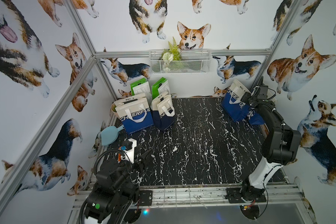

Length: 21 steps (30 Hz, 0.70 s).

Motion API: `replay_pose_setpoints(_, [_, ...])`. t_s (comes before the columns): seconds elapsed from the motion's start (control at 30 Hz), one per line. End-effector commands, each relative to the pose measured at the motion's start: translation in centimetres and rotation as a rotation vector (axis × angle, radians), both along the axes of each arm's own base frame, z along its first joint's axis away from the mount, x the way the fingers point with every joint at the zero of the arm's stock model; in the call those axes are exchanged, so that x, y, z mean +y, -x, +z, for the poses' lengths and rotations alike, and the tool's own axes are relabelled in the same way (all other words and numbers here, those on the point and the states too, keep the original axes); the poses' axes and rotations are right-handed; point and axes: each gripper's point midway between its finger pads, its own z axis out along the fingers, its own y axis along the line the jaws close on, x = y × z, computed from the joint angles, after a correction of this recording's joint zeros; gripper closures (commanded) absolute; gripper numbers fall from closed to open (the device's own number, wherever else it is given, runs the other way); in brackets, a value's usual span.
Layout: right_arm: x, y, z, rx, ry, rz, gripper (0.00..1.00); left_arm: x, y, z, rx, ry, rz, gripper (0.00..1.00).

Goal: Open the takeout bag
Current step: Move the takeout bag to the center of the board.

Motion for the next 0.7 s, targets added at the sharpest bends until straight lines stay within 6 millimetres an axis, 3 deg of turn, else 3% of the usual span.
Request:
replay_pose_setpoints(0.0, [1.3, -0.7, -0.8, 0.006, -0.089, 0.032, 0.46, 0.0, 0.1, -0.1, -0.006, -0.011, -0.006, 0.33])
replay_pose_setpoints(0.23, [2.7, -0.5, -1.2, 0.003, -0.140, 0.094, 0.98, 0.1, 0.1, 0.0, -0.017, -0.012, 0.000, 0.33])
replay_pose_setpoints(0.4, [5.1, 1.0, -0.4, -0.022, -0.163, 0.150, 1.00, 0.1, 0.2, 0.1, -0.023, -0.011, 0.000, 0.33])
replay_pose_setpoints(0.67, [11.6, 5.6, 0.9, -0.053, -0.209, 0.290, 1.00, 0.3, 0.2, 0.1, -0.021, -0.013, 0.007, 0.33])
